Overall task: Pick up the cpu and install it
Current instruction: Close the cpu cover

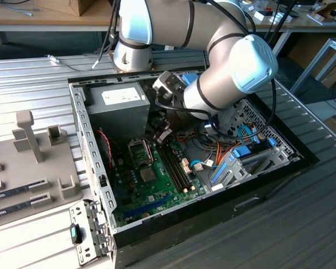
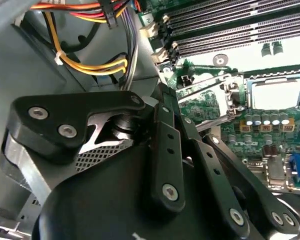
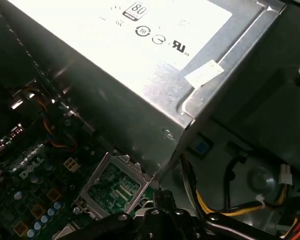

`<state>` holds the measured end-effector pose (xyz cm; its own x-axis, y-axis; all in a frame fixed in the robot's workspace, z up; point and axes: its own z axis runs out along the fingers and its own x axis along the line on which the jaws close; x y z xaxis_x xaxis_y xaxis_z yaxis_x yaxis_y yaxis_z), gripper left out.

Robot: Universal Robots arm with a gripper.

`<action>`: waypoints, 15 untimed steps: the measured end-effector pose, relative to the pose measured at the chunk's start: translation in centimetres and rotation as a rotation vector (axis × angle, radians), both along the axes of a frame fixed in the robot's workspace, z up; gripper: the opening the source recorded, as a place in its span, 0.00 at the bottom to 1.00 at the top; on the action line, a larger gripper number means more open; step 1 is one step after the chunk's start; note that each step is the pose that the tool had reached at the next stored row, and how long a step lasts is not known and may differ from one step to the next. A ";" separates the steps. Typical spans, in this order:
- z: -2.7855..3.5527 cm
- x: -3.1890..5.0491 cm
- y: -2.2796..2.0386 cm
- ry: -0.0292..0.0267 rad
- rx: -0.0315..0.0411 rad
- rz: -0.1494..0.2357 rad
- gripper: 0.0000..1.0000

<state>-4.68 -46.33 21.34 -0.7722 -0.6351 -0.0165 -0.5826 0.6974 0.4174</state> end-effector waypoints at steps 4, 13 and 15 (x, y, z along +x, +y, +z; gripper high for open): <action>-0.05 -0.04 0.08 -0.0004 0.0444 0.005 0.11; -0.31 -0.02 0.74 0.0006 0.0514 0.050 0.11; -0.38 -0.01 1.01 0.0006 0.0581 0.051 0.11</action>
